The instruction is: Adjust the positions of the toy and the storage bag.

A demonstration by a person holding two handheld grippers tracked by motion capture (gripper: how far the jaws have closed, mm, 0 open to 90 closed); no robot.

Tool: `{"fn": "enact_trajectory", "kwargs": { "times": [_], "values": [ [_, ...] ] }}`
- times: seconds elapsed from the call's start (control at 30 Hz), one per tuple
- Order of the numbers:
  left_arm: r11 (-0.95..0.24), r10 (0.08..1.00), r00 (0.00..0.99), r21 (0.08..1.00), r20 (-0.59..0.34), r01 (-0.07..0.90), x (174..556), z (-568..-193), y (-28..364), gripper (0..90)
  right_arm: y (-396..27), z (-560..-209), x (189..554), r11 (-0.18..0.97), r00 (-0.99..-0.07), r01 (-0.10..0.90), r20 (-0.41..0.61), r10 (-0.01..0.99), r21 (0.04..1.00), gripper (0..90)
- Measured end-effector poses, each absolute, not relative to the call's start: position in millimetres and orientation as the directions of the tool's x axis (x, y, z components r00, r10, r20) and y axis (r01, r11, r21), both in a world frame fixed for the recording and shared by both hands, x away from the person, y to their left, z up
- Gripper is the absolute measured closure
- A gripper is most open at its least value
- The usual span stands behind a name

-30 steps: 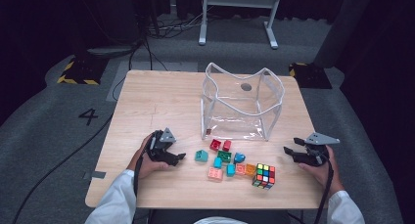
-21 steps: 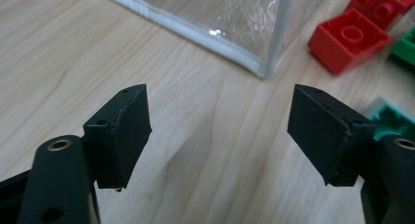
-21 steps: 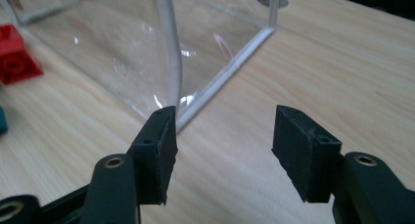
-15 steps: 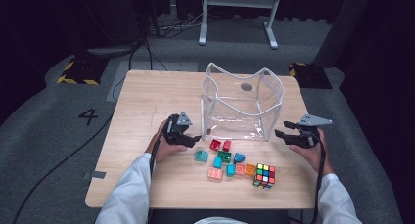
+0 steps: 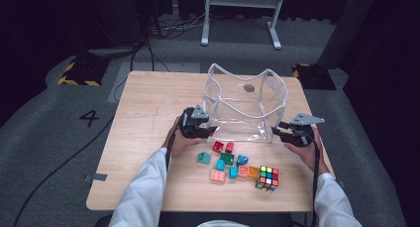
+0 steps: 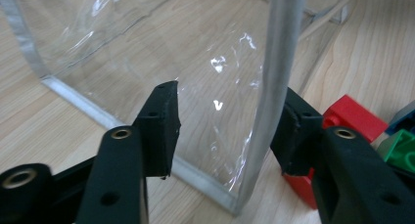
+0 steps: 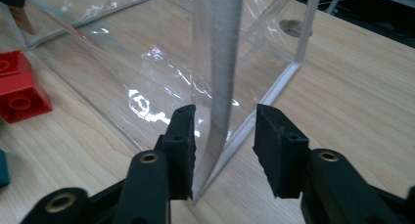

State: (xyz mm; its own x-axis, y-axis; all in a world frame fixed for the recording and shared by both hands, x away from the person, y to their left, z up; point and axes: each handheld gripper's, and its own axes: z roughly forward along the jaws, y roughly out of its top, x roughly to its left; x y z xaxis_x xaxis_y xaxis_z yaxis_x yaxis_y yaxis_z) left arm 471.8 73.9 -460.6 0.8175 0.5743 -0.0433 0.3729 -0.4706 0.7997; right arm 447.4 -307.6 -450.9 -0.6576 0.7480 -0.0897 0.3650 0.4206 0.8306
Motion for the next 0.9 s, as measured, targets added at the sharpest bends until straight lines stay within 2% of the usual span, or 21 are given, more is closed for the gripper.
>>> {"fn": "enact_trajectory", "kwargs": {
  "times": [0.07,0.13,0.17,0.2,0.27,0.4,0.6,0.9],
  "values": [
    [-0.490,0.556,0.831,0.797,-0.027,0.354,473.4,-460.0,66.9,58.5,-305.6,-452.9,449.6,0.416,-0.667,0.369,-0.075,0.742,0.831,66.0],
    [-0.502,0.557,0.830,0.792,-0.010,0.347,473.3,-459.6,64.5,60.8,-305.0,-453.5,450.2,0.418,-0.671,0.367,-0.074,0.738,0.831,67.4],
    [-0.514,0.559,0.829,0.788,0.008,0.339,473.7,-459.5,61.9,66.5,-303.2,-454.4,450.1,0.426,-0.683,0.356,-0.080,0.726,0.832,73.5],
    [-0.514,0.553,0.833,0.786,-0.002,0.343,474.0,-460.2,60.4,66.5,-303.2,-454.4,450.1,0.426,-0.683,0.356,-0.080,0.726,0.832,73.5],
    [-0.524,0.556,0.831,0.782,0.014,0.337,475.3,-460.7,59.5,76.2,-300.8,-455.0,449.4,0.441,-0.680,0.337,-0.109,0.725,0.832,80.2],
    [-0.511,0.558,0.830,0.787,-0.001,0.345,477.7,-461.3,63.3,82.1,-301.6,-456.3,448.5,0.440,-0.698,0.317,-0.107,0.708,0.840,87.3],
    [-0.511,0.547,0.837,0.783,-0.021,0.354,476.3,-460.6,70.2,83.2,-297.3,-456.6,444.4,0.442,-0.706,0.311,-0.107,0.701,0.841,87.6],
    [-0.539,0.531,0.847,0.764,-0.018,0.354,463.6,-457.1,93.0,83.6,-282.1,-455.2,431.7,0.486,-0.777,0.269,-0.110,0.619,0.831,87.6]
  ]
}}
